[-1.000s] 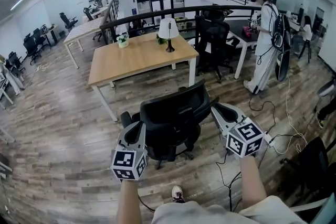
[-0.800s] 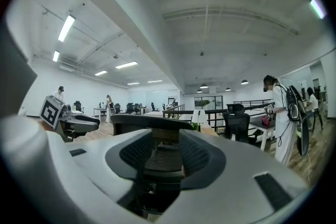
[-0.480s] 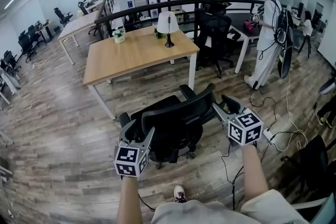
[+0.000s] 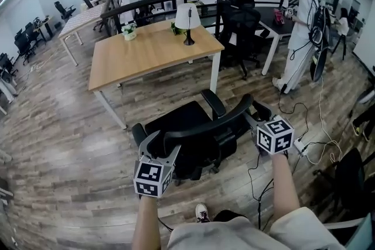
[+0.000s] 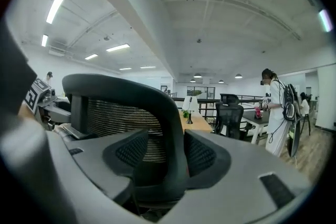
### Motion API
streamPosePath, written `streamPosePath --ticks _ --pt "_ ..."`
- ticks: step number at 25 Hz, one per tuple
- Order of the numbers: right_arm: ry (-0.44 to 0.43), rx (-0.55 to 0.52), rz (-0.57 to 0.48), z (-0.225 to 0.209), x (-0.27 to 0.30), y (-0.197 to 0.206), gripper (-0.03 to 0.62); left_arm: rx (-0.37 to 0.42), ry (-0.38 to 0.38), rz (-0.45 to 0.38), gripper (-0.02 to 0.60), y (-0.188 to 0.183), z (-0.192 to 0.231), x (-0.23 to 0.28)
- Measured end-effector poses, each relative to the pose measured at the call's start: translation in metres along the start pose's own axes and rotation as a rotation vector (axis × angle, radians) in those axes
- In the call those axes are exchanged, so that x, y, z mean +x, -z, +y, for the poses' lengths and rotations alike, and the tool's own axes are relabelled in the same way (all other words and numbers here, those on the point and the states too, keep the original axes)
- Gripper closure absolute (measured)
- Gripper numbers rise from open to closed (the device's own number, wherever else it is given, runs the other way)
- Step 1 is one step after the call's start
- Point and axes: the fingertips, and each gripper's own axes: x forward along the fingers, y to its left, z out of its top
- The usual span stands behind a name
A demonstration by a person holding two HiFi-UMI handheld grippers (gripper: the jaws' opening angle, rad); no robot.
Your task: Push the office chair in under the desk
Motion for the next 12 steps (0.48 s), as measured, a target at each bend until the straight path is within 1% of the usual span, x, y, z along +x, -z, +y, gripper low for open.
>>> streamPosePath --ticks 2,5,8,12 --pt "0.008 -0.004 0.011 -0.001 0.007 0.006 0.358 -0.022 0.019 -0.009 0.285 0.002 -0.002 0.004" --pt "0.005 -0.01 0.035 -0.002 0.018 0.016 0.358 -0.078 0.041 -0.035 0.287 0.003 -0.002 0.01" --pt "-0.019 0.005 0.033 -0.005 0.029 0.019 0.355 -0.113 0.061 -0.061 0.314 -0.001 -0.002 0.019" --pt "-0.05 0.011 0.02 -0.007 0.043 0.016 0.352 -0.149 0.095 -0.08 0.321 -0.003 0.007 0.029"
